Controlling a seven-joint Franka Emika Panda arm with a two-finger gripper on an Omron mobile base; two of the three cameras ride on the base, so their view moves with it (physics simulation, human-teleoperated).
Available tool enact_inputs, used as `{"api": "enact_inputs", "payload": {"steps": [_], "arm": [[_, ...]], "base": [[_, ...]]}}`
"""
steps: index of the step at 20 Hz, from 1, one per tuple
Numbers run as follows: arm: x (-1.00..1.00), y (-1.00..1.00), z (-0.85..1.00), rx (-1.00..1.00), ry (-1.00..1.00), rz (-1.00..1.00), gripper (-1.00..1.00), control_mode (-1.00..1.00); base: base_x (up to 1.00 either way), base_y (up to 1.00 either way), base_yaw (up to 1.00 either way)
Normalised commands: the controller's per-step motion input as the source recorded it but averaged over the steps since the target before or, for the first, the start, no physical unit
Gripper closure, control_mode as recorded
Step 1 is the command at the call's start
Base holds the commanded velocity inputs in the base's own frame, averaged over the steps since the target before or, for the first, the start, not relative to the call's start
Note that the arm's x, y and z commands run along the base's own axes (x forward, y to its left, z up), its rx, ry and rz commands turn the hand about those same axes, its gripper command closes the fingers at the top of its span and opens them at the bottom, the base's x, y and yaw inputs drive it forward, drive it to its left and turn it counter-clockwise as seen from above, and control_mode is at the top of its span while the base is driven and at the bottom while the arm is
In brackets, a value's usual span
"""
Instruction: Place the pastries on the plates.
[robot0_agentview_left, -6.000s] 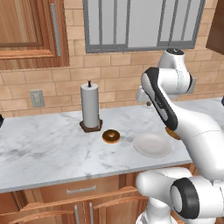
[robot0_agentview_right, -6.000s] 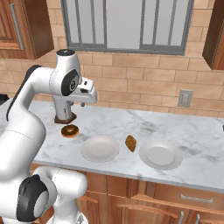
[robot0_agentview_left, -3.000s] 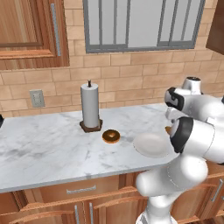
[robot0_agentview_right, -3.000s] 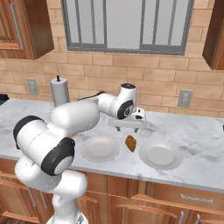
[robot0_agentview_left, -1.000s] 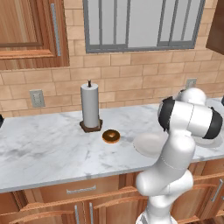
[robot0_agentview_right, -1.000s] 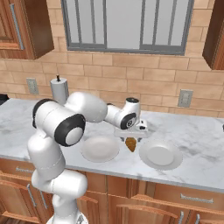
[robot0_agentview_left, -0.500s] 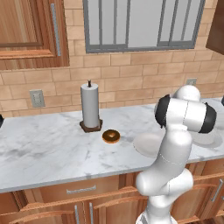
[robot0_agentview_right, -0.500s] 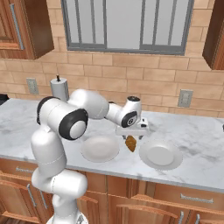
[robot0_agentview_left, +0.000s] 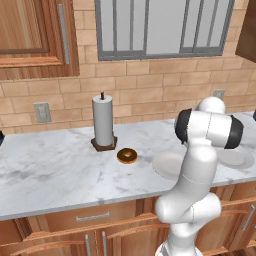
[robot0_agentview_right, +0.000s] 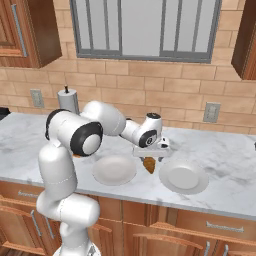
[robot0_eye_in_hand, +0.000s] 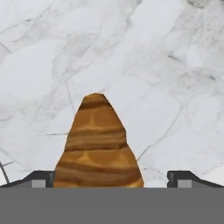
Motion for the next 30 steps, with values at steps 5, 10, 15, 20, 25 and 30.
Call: {"api": "enact_inputs", "payload": {"steps": [5,10,15,20,25,30], "arm": [[-0.13,0.0,-0.23,0.0,0.0,0.05,-1.0,-1.0],[-0.03,0.0,-0.12,0.0,0.0,0.03,-1.0,-1.0],[0.0,0.0,-0.24,0.0,0.0,0.03,-1.0,-1.0],[0.0,0.0,-0.29,0.0,0.01,0.03,-1.0,-1.0],[0.0,0.0,-0.02,0.0,0.0,0.0,1.0,-1.0],[0.0,0.0,0.0,0.0,0.0,0.0,1.0,-1.0]], "base": [[0.0,0.0,0.0],[0.0,0.0,0.0],[0.0,0.0,0.0],[0.0,0.0,0.0],[0.0,0.0,0.0],[0.0,0.0,0.0]]}}
